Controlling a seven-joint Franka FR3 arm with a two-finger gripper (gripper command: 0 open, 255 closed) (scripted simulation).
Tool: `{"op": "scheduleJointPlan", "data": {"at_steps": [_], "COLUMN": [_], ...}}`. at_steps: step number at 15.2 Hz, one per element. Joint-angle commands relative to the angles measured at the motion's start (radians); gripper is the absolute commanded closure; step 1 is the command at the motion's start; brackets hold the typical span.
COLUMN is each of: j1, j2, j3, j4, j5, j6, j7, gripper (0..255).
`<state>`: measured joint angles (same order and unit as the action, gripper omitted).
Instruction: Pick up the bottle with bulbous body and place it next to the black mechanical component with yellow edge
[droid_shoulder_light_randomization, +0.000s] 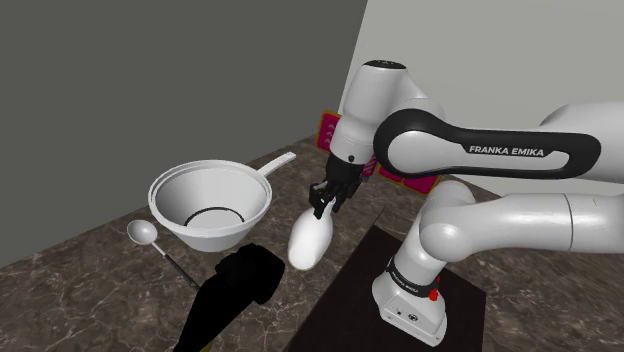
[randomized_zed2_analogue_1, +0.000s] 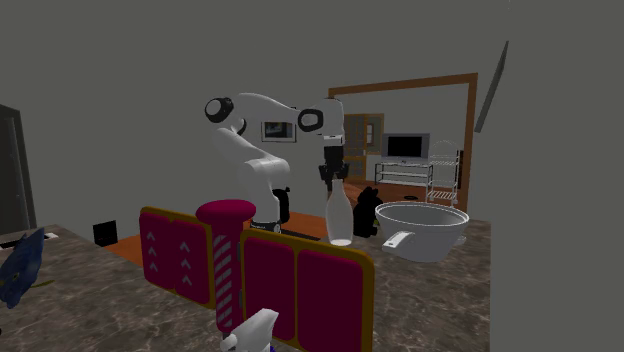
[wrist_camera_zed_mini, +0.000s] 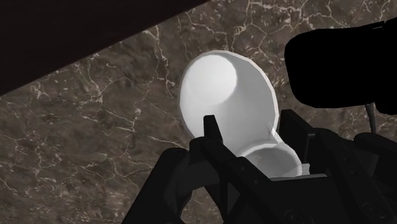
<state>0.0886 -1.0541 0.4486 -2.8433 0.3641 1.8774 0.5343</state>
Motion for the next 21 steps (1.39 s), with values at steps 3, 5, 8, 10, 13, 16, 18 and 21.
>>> {"op": "scheduleJointPlan", "data": {"at_steps": [3,5,8,10,13,16,18,21], "j1": [0.000,0.000,0.000,0.000,-0.014,-0.018,-0.018,-0.018], "j2": [0.000,0.000,0.000,0.000,-0.016,-0.017,-0.017,-0.017], "j3": [0.000,0.000,0.000,0.000,-0.037,-0.046,-0.046,-0.046], "j4": [0.000,0.000,0.000,0.000,0.091,0.116,0.116,0.116], "j5": [0.000,0.000,0.000,0.000,-0.037,-0.045,-0.045,-0.045], "j6": [0.001,0.001,0.001,0.001,-0.104,-0.130,-0.130,-0.130], "j7": [0.000,0.000,0.000,0.000,0.004,0.005,0.005,0.005], "gripper": [255,0,0,0,0,0,0,0]}}
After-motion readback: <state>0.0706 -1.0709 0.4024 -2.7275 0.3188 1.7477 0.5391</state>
